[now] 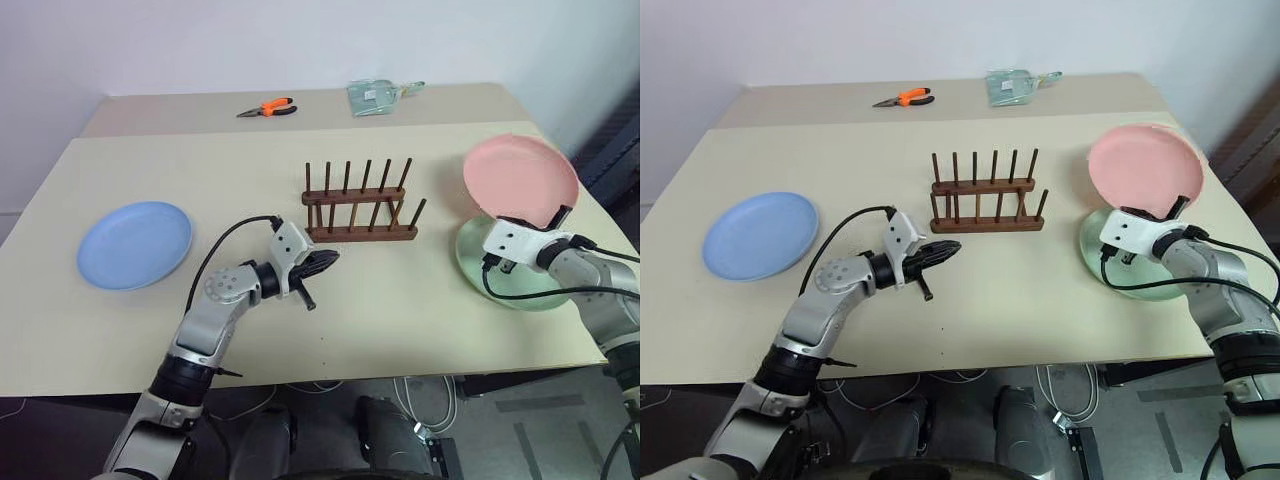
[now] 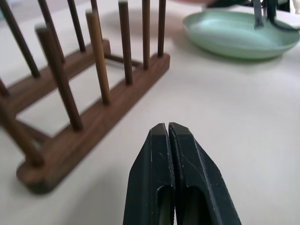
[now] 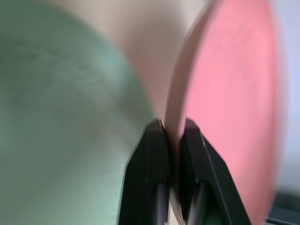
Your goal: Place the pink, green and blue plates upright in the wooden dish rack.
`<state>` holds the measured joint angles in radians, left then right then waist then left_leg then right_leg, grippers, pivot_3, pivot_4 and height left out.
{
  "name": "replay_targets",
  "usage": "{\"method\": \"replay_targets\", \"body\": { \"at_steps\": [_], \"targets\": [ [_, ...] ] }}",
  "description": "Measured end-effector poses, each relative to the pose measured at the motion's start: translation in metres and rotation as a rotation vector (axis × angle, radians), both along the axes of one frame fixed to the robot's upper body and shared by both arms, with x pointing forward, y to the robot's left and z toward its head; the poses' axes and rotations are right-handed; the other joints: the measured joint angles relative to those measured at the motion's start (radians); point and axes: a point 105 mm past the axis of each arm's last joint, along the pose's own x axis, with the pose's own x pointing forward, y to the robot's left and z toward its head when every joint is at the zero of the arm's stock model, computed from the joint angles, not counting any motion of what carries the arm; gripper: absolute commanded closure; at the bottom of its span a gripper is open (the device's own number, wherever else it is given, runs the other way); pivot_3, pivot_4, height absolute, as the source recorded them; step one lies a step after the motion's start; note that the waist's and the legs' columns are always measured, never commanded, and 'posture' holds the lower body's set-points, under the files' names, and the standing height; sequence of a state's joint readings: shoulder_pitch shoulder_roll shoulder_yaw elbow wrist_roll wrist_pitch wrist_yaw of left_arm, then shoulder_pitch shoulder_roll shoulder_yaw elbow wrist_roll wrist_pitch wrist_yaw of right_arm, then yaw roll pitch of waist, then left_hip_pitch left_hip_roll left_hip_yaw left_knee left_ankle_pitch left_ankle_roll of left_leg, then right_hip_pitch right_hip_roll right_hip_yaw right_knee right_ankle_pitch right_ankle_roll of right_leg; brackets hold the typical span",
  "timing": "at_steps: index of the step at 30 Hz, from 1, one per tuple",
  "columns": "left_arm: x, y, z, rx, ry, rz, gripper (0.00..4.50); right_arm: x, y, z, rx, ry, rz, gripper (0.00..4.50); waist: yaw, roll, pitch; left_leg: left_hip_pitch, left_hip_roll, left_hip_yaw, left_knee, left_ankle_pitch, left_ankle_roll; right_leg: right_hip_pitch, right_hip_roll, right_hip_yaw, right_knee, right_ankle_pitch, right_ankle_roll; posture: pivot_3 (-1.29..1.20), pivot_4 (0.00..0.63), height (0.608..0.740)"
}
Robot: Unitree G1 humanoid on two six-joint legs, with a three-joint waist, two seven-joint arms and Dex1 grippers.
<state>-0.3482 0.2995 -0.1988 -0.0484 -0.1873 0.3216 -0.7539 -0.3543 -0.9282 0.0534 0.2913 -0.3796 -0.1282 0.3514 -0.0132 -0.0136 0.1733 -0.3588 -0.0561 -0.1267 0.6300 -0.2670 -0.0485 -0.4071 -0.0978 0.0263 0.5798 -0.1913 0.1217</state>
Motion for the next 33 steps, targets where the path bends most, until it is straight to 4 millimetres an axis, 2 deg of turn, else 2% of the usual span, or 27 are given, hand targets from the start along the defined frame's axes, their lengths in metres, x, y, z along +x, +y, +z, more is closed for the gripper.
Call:
{"method": "replay_targets", "body": {
  "at_steps": [2, 5, 8, 10, 13, 19, 25, 29, 33],
  "targets": [
    [0.001, 0.004, 0.001, -0.003, -0.001, 0.013, 4.47, -0.001, 0.016, 0.027, 0.152, -0.079, 0.039, 4.48, 0.000, 0.000, 0.000, 0.000, 0.000, 0.000, 0.000, 0.000, 0.000, 0.000, 0.000, 0.000, 0.000, 0.000, 0.000, 0.00, 0.150, 0.740],
    [0.004, 0.006, 0.007, -0.027, -0.010, 0.025, 4.47, -0.013, 0.059, 0.075, 0.677, -0.146, 0.184, 4.48, 0.000, 0.000, 0.000, 0.000, 0.000, -0.003, 0.000, 0.000, 0.000, 0.000, 0.000, 0.000, 0.000, 0.001, 0.002, 0.00, 0.150, 0.740],
    [0.005, 0.006, 0.009, -0.031, -0.011, 0.021, 4.47, -0.034, 0.103, 0.106, 1.116, -0.035, 0.426, 4.48, 0.003, 0.000, 0.000, -0.001, 0.000, -0.004, 0.001, 0.000, 0.000, 0.001, 0.000, -0.001, 0.000, 0.001, 0.001, 0.00, 0.150, 0.740],
    [0.005, 0.005, 0.008, -0.032, -0.008, 0.015, 4.47, -0.048, 0.125, 0.118, 1.285, 0.070, 0.555, 4.48, 0.007, 0.000, 0.000, -0.002, 0.000, -0.004, 0.001, 0.000, 0.000, 0.001, 0.000, -0.001, -0.001, 0.000, 0.000, 0.00, 0.150, 0.740],
    [0.005, 0.005, 0.008, -0.032, -0.008, 0.012, 4.47, -0.059, 0.143, 0.119, 1.358, 0.194, 0.624, 4.48, 0.010, 0.000, 0.000, -0.002, 0.000, -0.004, 0.001, 0.000, 0.000, 0.001, 0.000, -0.001, -0.002, 0.000, -0.001, 0.00, 0.150, 0.740],
    [0.002, 0.001, 0.011, -0.054, -0.009, -0.001, 4.47, -0.045, 0.142, 0.103, 1.378, 0.252, 0.527, 4.48, 0.003, 0.000, 0.000, -0.003, 0.000, -0.003, 0.001, 0.000, 0.000, -0.001, 0.000, -0.001, -0.001, 0.000, 0.000, 0.00, 0.150, 0.740],
    [-0.012, -0.002, 0.012, -0.093, 0.025, -0.041, 4.47, -0.031, 0.136, 0.091, 1.454, 0.299, 0.482, 4.48, 0.001, 0.000, 0.000, -0.003, 0.000, -0.003, 0.000, 0.000, 0.000, -0.001, 0.000, -0.001, 0.000, 0.000, 0.000, 0.00, 0.150, 0.740],
    [-0.017, -0.004, 0.016, -0.104, 0.026, -0.064, 4.47, -0.020, 0.133, 0.085, 1.553, 0.344, 0.464, 2.95, 0.001, 0.000, 0.000, -0.003, 0.000, -0.003, 0.001, 0.000, 0.000, -0.002, 0.000, -0.001, -0.001, 0.000, 0.000, 0.00, 0.150, 0.740],
    [-0.018, -0.005, 0.016, -0.108, 0.038, -0.068, 4.47, -0.016, 0.129, 0.096, 1.594, 0.320, 0.487, 0.89, 0.001, 0.000, 0.000, -0.003, 0.000, -0.003, 0.001, 0.000, 0.000, -0.002, 0.000, -0.001, -0.001, 0.000, 0.000, 0.00, 0.150, 0.740]
  ]
}}
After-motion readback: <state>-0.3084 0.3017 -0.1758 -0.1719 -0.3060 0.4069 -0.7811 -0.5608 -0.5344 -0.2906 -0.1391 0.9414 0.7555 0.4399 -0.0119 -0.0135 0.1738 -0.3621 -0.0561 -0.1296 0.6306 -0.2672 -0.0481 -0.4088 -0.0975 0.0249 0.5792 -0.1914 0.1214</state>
